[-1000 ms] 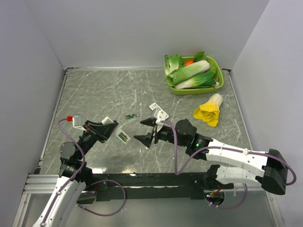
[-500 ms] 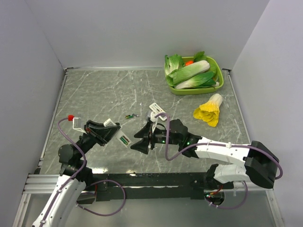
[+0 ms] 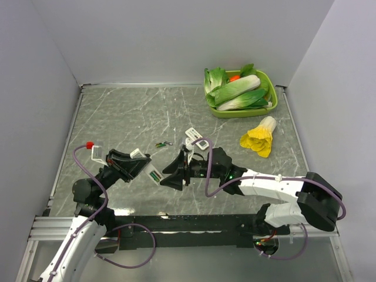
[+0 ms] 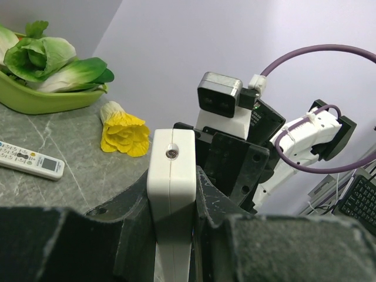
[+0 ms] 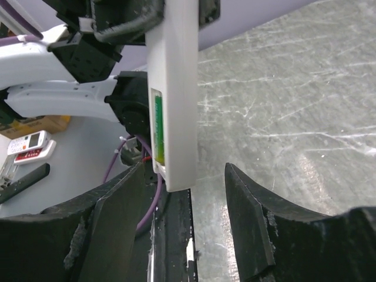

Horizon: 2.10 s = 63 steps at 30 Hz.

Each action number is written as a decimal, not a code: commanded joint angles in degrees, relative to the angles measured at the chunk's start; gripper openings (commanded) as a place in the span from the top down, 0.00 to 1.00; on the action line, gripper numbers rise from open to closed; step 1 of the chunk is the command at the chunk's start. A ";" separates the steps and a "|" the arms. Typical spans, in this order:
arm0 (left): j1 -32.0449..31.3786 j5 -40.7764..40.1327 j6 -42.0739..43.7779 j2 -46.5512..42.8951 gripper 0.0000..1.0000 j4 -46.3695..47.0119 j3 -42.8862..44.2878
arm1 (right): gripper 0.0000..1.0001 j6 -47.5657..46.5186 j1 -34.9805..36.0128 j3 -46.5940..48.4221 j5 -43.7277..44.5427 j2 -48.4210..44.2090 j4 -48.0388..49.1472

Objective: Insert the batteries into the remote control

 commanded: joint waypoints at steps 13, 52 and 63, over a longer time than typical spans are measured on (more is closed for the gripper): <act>-0.13 0.16 -0.70 0.24 0.97 3.61 1.09 | 0.42 3.06 -0.26 2.31 -3.24 3.21 7.10; -0.13 -8.63 -5.62 -4.25 0.98 0.01 -0.75 | 0.88 -4.21 6.33 4.59 15.81 5.05 0.44; -0.13 -18.03 -1.31 -6.01 0.98 -18.71 0.39 | 0.53 -4.41 5.90 4.33 16.53 -0.20 -2.38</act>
